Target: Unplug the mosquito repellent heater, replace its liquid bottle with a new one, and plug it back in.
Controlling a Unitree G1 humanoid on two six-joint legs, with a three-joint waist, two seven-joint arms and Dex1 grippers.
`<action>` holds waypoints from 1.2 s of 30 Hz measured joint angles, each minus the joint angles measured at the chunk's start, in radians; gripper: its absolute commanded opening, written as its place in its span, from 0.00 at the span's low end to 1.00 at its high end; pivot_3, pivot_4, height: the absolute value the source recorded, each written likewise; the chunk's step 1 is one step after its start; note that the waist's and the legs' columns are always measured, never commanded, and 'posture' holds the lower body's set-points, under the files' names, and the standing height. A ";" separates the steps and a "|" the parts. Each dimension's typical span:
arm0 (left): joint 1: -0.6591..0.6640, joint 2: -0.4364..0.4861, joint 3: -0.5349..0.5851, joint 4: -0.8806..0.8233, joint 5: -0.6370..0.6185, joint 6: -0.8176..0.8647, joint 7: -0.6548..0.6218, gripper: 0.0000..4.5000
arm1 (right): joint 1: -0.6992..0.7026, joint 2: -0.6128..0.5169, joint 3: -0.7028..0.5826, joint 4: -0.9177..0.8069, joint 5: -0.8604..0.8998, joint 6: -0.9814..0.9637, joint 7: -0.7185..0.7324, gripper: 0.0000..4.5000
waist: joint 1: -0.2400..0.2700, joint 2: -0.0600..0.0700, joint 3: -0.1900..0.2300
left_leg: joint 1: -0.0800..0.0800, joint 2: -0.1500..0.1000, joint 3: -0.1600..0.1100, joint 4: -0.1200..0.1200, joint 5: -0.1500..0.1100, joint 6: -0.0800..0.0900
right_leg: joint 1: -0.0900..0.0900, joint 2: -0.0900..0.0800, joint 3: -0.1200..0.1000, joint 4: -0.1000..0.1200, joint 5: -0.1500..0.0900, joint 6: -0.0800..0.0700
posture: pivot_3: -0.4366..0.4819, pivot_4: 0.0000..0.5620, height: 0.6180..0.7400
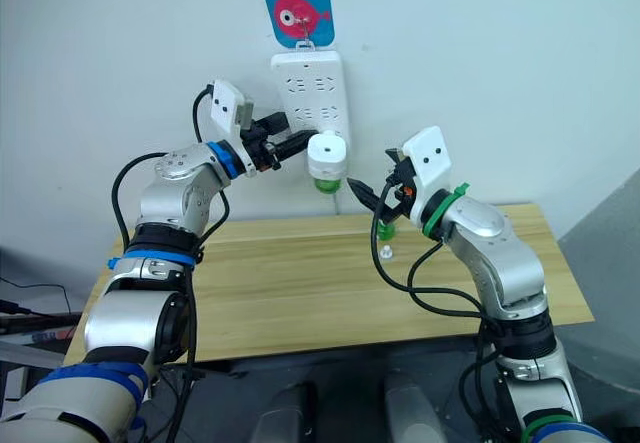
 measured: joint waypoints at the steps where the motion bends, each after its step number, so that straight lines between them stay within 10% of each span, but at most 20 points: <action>1: 0.010 0.008 0.000 -0.010 0.006 -0.008 0.002 0.82 | 0.005 0.000 0.005 -0.012 0.002 0.008 0.003 1.00 | -0.004 0.000 0.000 | 0.000 0.001 0.000 0.000 0.000 0.000 | 0.000 0.000 0.000 0.000 0.001 -0.001 | 0.39 0.31 1.00; 9: 0.250 0.220 0.063 -0.304 0.006 0.053 0.036 0.83 | 0.022 -0.012 0.056 -0.055 0.000 0.024 0.033 0.87 | -0.041 0.000 -0.001 | 0.000 0.005 0.002 -0.013 0.002 -0.001 | -0.010 0.002 0.002 0.001 0.001 -0.003 | 0.44 0.31 1.00; 20: 0.737 0.399 0.101 -0.966 -0.244 0.364 -0.159 0.83 | 0.009 0.025 0.132 -0.011 -0.031 -0.033 0.050 0.00 | 0.072 -0.004 -0.003 | -0.005 0.008 0.002 -0.013 0.000 -0.005 | -0.010 -0.002 -0.002 -0.003 -0.005 -0.012 | 0.50 0.30 1.00; 36: 0.713 0.368 0.092 -1.030 -0.269 0.429 -0.111 0.83 | -0.029 0.052 0.126 0.120 -0.126 -0.093 -0.020 0.00 | 0.087 -0.008 -0.006 | -0.001 0.003 0.003 -0.014 0.002 -0.007 | -0.006 -0.002 -0.003 -0.002 -0.003 -0.011 | 0.50 0.30 1.00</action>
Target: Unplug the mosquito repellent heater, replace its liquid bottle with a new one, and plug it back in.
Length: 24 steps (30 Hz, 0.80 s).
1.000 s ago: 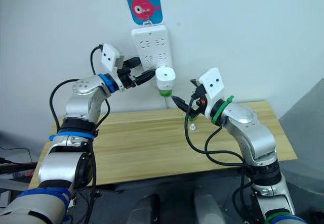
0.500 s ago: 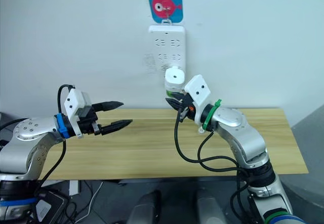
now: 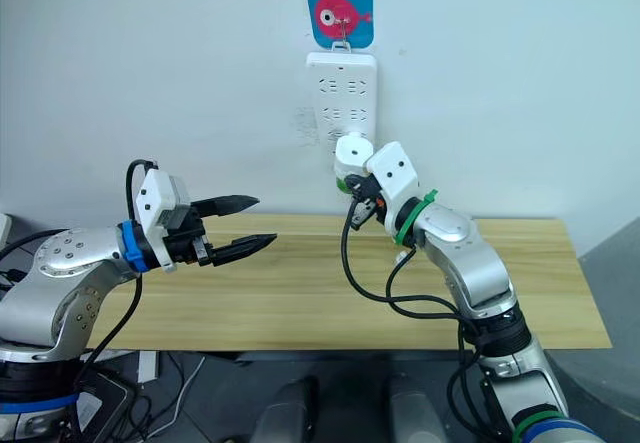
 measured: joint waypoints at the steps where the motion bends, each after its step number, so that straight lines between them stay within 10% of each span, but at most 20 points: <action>1: -0.001 0.000 0.000 0.000 0.000 0.000 0.000 0.83 | 0.000 0.001 -0.001 0.000 0.001 0.000 -0.001 0.00 | 0.000 0.000 0.000 | 0.000 0.000 0.000 0.000 0.000 0.000 | 0.000 0.000 0.000 0.000 0.000 0.000 | 0.50 0.30 1.00; 24: -0.033 -0.011 -0.019 0.003 0.001 -0.001 -0.002 0.83 | 0.000 0.061 -0.039 0.000 0.005 0.043 -0.063 0.00 | -0.001 0.000 0.000 | 0.000 0.000 0.000 0.002 0.001 0.000 | 0.001 0.000 0.000 0.001 0.000 0.001 | 0.48 0.30 1.00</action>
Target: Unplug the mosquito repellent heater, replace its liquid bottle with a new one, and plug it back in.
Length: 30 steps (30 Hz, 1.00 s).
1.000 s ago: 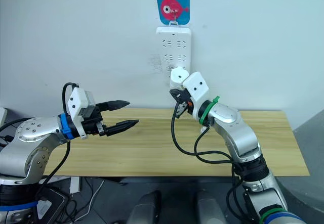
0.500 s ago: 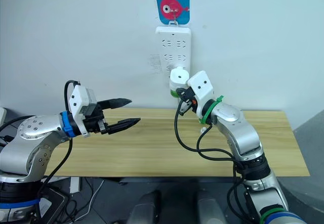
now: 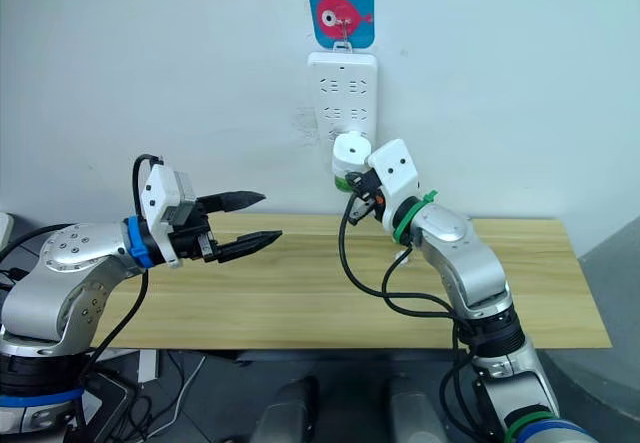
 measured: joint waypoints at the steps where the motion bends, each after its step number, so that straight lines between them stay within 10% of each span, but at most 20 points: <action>1: -0.001 -0.002 0.000 0.000 0.000 -0.001 0.000 0.83 | 0.000 -0.002 -0.007 0.000 0.003 0.005 0.000 0.00 | 0.000 0.000 0.000 | 0.000 0.000 0.000 0.000 0.001 0.000 | 0.000 0.000 0.000 0.000 0.000 0.001 | 0.48 0.30 1.00; 10: -0.005 -0.018 -0.011 0.043 0.026 -0.052 0.001 0.83 | 0.097 -0.214 -0.014 -0.240 0.182 0.106 0.249 0.00 | 0.003 -0.002 -0.003 | 0.000 0.000 0.000 -0.002 0.002 0.000 | 0.001 -0.001 -0.001 -0.002 0.001 0.001 | 0.49 0.25 1.00; 14: 0.039 0.019 -0.024 0.108 0.082 -0.152 -0.055 1.00 | 0.192 -0.399 -0.007 -0.282 0.155 0.070 0.336 0.20 | 0.003 -0.002 -0.005 | 0.000 -0.001 0.000 -0.002 0.002 0.000 | 0.001 -0.001 -0.001 -0.003 0.001 0.000 | 0.50 0.23 1.00; 24: 0.148 0.160 -0.024 0.290 0.181 -0.388 -0.243 1.00 | 0.433 -0.776 -0.285 -0.215 0.131 -0.148 0.609 1.00 | 0.005 -0.003 -0.043 | 0.001 -0.001 0.001 -0.003 0.002 0.000 | 0.004 -0.001 -0.002 -0.008 -0.002 0.002 | 0.52 0.13 1.00; 30: 0.194 0.190 -0.026 0.235 0.214 -0.331 -0.213 1.00 | 0.435 -0.820 -0.371 -0.207 0.198 -0.159 0.697 1.00 | 0.005 -0.003 -0.073 | 0.002 0.000 0.001 -0.003 0.001 0.000 | 0.006 -0.001 -0.002 -0.010 -0.002 0.003 | 0.54 0.11 1.00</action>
